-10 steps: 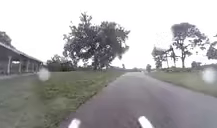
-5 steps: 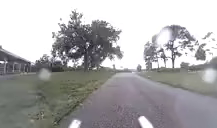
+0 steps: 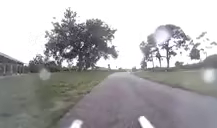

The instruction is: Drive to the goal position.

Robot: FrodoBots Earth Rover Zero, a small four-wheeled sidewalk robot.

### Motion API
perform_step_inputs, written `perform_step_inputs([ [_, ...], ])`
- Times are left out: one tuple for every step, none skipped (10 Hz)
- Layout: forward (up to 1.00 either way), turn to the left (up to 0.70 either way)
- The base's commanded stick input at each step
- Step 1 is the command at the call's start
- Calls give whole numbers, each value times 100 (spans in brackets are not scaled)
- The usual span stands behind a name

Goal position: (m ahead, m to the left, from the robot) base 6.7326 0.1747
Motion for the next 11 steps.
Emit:
perform_step_inputs([
  [70,-16],
  [70,-4],
  [70,-1],
  [70,0],
  [70,0],
  [70,0],
  [70,0],
  [70,0],
  [70,0],
  [70,0],
  [70,-2],
])
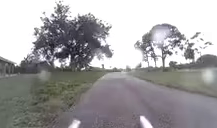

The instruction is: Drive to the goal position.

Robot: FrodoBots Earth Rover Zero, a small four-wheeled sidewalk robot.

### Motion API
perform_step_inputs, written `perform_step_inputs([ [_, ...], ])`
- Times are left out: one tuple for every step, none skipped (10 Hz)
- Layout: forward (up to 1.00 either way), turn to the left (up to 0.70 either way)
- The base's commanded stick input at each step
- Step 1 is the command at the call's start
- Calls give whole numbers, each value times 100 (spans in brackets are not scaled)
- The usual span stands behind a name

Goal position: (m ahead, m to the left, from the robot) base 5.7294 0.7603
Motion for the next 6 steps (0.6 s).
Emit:
perform_step_inputs([
  [70,-10],
  [70,-21],
  [70,-35],
  [70,-33],
  [70,-15],
  [70,0],
])
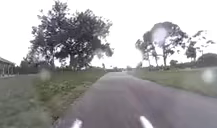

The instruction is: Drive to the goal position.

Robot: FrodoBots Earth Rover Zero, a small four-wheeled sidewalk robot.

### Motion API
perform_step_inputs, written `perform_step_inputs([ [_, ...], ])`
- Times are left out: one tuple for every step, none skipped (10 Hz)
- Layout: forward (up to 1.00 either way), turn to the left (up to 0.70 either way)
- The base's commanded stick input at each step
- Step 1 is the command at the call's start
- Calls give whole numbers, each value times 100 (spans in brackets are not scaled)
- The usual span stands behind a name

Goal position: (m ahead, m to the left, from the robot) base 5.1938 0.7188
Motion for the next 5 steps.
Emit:
perform_step_inputs([
  [70,0],
  [70,0],
  [70,0],
  [70,0],
  [70,0],
])
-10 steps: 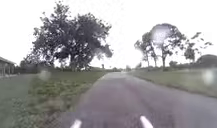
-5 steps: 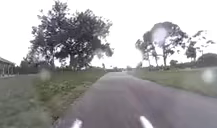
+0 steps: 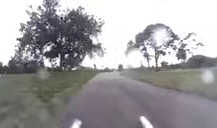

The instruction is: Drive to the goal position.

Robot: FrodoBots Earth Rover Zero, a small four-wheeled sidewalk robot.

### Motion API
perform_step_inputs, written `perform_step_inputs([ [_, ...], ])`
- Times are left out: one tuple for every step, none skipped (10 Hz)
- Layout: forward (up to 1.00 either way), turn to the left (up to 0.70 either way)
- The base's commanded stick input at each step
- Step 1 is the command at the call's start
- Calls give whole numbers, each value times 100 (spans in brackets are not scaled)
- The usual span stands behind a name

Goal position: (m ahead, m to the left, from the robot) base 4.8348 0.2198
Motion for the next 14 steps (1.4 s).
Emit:
perform_step_inputs([
  [70,0],
  [70,0],
  [70,0],
  [70,0],
  [70,0],
  [70,0],
  [70,0],
  [70,0],
  [70,0],
  [70,0],
  [70,0],
  [70,0],
  [70,0],
  [70,0],
])
